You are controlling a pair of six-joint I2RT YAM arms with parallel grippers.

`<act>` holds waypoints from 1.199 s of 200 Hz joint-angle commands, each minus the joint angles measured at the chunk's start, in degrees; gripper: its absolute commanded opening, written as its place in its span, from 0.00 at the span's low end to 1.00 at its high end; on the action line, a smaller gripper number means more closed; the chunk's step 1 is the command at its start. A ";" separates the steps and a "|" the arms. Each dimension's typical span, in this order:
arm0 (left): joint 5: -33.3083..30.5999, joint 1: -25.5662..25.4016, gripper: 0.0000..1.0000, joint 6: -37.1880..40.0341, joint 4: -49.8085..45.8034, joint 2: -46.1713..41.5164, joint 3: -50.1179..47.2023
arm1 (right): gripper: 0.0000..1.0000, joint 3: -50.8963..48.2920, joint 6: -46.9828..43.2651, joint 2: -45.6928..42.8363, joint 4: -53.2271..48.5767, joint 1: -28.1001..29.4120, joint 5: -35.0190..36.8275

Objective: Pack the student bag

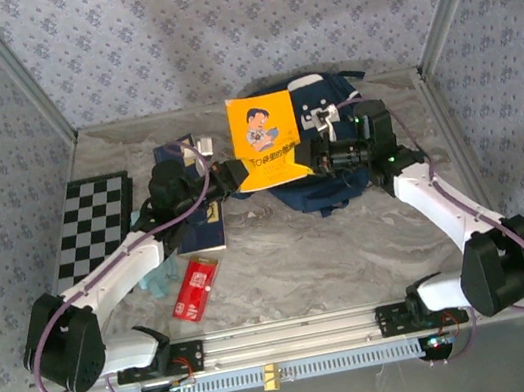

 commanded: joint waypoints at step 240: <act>-26.78 -12.30 0.88 79.39 -42.91 42.18 46.67 | 0.00 0.66 -25.15 -15.75 -48.24 -35.01 14.36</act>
